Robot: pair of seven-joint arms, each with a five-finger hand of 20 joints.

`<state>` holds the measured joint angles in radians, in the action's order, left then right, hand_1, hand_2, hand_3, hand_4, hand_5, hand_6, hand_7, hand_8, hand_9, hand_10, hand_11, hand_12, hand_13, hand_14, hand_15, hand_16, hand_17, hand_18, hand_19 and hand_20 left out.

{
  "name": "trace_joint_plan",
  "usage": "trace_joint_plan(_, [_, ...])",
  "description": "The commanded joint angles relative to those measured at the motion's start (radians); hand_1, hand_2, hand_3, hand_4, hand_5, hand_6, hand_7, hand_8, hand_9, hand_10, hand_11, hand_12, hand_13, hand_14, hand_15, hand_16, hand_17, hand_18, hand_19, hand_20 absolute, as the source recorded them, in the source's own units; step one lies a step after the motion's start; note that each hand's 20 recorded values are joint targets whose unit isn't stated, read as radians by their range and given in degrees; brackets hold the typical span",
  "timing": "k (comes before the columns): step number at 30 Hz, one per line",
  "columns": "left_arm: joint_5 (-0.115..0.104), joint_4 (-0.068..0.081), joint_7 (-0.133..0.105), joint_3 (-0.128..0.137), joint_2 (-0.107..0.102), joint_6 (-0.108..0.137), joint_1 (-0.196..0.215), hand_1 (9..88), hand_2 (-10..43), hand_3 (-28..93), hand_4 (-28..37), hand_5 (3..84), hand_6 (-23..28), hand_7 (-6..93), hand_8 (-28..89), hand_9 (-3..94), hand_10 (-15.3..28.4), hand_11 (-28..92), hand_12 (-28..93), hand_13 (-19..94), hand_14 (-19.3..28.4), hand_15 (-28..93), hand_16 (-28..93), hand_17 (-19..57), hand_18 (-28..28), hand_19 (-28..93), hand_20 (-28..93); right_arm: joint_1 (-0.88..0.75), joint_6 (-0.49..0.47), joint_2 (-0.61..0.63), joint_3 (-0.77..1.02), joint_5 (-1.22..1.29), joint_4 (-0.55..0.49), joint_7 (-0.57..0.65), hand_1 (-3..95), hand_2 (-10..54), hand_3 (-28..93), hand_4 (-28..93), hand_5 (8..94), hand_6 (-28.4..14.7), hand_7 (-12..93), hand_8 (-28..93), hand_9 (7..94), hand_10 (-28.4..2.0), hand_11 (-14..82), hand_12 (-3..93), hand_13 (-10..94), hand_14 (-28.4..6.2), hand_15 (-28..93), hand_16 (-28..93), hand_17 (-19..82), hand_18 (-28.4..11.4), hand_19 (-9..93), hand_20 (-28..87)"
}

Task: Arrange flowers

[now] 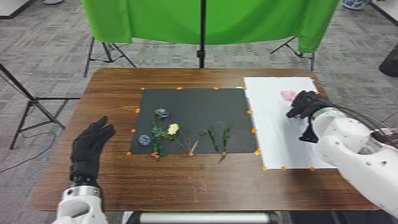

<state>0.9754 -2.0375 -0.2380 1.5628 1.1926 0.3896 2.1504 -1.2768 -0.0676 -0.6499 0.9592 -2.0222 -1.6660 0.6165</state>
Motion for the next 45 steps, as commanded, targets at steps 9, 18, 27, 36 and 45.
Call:
trace_joint_plan(9, [-0.004, -0.004, 0.004, -0.007, 0.015, -0.003, 0.027, 26.0, 10.6, 63, -28.3, 44.7, 4.5, 11.8, -7, 44.5, 13.8, 18, 11, 33, 16.7, 22, -2, 6.2, 10.6, 9, 17, 0.115, 0.326, 0.008, -0.126, -0.084, -0.126, -0.12, 67.2, -9.5, 47, -12, 79.8, -0.9, 20, 15, 89.9, -9.6, 9.7, 42.8, 90, -2.0, 61, 36, 66, -10.8, 93, 59])
trace_joint_plan(18, [-0.002, 0.001, 0.01, -0.016, 0.017, -0.012, 0.011, 25.9, 10.5, 64, -28.3, 44.7, 4.5, 11.8, -7, 44.5, 13.9, 18, 11, 33, 16.8, 22, -2, 6.2, 10.6, 9, 17, 0.338, 0.197, -0.114, -0.424, 0.03, -0.153, -0.246, 65.7, -9.5, 49, -13, 79.2, -0.6, 19, 16, 89.5, -9.5, 9.1, 43.0, 90, -1.6, 60, 36, 66, -10.3, 93, 60])
trace_joint_plan(27, [-0.002, 0.004, 0.02, -0.017, 0.019, -0.019, 0.014, 26.0, 10.4, 64, -28.3, 44.8, 4.5, 11.9, -7, 44.5, 13.8, 18, 11, 33, 16.8, 22, -2, 6.2, 10.6, 9, 17, 0.336, 0.165, -0.198, -0.548, 0.047, -0.157, -0.265, 64.7, -9.5, 51, -13, 78.9, -0.6, 19, 16, 89.2, -9.5, 8.9, 42.8, 89, -1.7, 60, 37, 66, -10.1, 93, 59])
trace_joint_plan(36, [-0.003, 0.005, 0.019, -0.021, 0.022, -0.02, 0.015, 26.0, 10.6, 64, -28.3, 44.7, 4.5, 11.7, -7, 44.5, 13.8, 18, 11, 33, 16.8, 22, -2, 6.2, 10.6, 9, 17, 0.323, 0.142, -0.242, -0.565, 0.045, -0.111, -0.246, 61.1, -9.5, 48, -13, 74.8, -1.4, 16, 13, 85.0, -9.9, 8.6, 40.9, 89, -2.1, 60, 37, 65, -10.6, 93, 60])
trace_joint_plan(45, [-0.003, 0.007, 0.022, -0.023, 0.02, -0.025, 0.013, 26.1, 10.5, 64, -28.3, 44.8, 4.5, 11.9, -7, 44.6, 13.9, 18, 11, 33, 16.8, 22, -2, 6.2, 10.5, 9, 17, 0.32, 0.169, -0.271, -0.558, 0.027, -0.069, -0.237, 59.6, -9.5, 48, -13, 72.4, -1.2, 15, 11, 82.0, -10.6, 10.9, 38.8, 88, -2.3, 61, 37, 65, -10.8, 93, 60])
